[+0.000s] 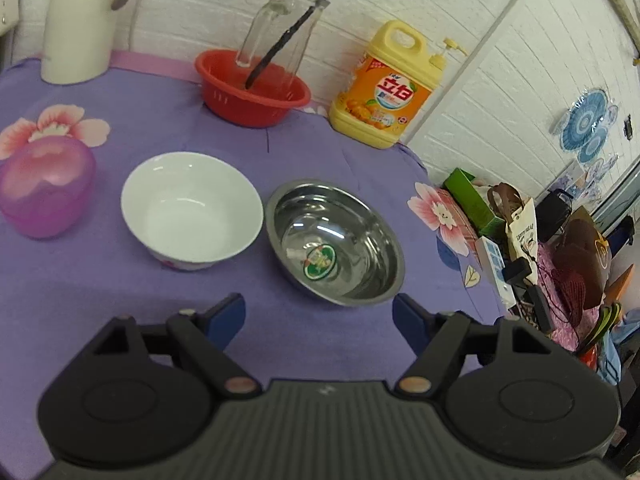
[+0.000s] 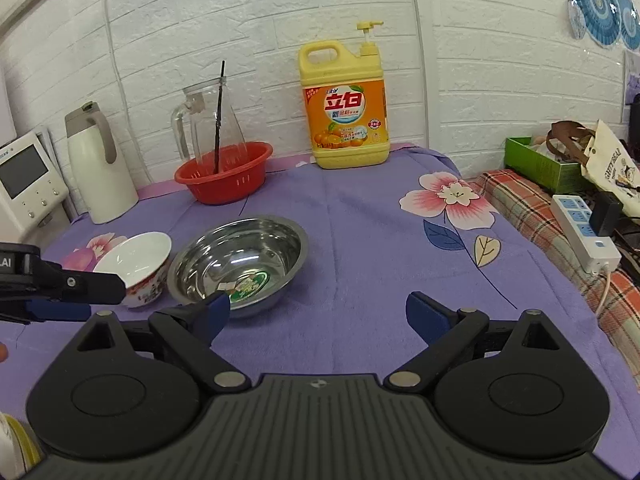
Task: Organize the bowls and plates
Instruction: 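Move both grippers to the steel bowl rim and close them, then lift the steel bowl with both grippers, set it beside the plates, open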
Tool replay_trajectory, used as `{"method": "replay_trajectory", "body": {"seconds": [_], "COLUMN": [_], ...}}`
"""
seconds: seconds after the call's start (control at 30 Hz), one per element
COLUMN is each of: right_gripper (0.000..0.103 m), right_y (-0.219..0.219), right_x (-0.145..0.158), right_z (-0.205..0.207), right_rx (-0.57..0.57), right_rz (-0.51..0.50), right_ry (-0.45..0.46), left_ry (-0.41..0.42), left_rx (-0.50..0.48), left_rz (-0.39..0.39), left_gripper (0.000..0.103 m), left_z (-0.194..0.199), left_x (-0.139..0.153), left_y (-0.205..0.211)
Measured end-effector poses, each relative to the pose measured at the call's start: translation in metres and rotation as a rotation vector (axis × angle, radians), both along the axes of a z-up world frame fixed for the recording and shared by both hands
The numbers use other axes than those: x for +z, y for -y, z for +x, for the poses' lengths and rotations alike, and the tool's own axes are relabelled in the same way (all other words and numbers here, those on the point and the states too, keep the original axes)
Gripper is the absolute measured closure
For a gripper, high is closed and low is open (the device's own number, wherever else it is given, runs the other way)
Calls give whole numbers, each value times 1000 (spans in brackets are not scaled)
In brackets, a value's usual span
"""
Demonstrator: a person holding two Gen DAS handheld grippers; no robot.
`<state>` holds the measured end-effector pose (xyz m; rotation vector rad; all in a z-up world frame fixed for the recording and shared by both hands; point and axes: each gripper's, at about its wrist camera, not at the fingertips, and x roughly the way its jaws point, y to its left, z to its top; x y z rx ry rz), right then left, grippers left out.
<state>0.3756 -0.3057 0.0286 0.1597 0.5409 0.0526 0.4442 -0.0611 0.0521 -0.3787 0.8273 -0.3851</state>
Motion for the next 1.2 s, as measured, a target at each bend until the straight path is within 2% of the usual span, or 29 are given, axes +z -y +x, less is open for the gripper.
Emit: {"method": "replay_trajectory", "body": {"seconds": [0.17, 0.33, 0.43, 0.6, 0.67, 0.8, 0.87, 0.9, 0.93, 0.97, 1.0, 1.07, 1.2], "right_gripper": [0, 0, 0, 0, 0, 0, 0, 0, 0, 7, 16, 22, 22], "right_y": [-4, -8, -12, -12, -13, -23, -28, -31, -33, -36, -37, -39, -43], "right_x": [-14, -28, -33, -42, -47, -47, -48, -48, -47, -47, -46, -44, -44], "right_z": [51, 89, 104, 121, 125, 123, 121, 120, 118, 117, 116, 115, 113], "right_rx": [48, 107, 131, 134, 152, 156, 166, 173, 181, 191, 204, 228, 240], "right_rz": [-39, -64, -92, -60, -47, -100, -120, -130, -141, -148, -143, -129, -135], "right_ry": [-59, -119, -140, -152, -169, -150, -140, -131, -122, -115, -115, -119, -123], "left_ry": [-81, -137, -144, -146, -150, -134, -131, -125, -119, -116, -115, -117, -111], "left_rx": [58, 83, 113, 141, 145, 151, 147, 145, 146, 150, 150, 148, 139], "left_rz": [-49, -52, -37, -19, -27, -19, -26, -23, -16, -16, -22, -26, 0], "left_gripper": [28, 29, 30, 31, 37, 38, 53, 54, 61, 67, 69, 76, 76], "left_z": [34, 57, 67, 79, 80, 82, 82, 82, 81, 81, 81, 83, 81], "left_x": [-20, -33, -39, -47, -51, -52, -53, -53, -53, -53, -54, -54, -52], "left_y": [9, 20, 24, 27, 27, 33, 35, 37, 38, 38, 38, 38, 40]}}
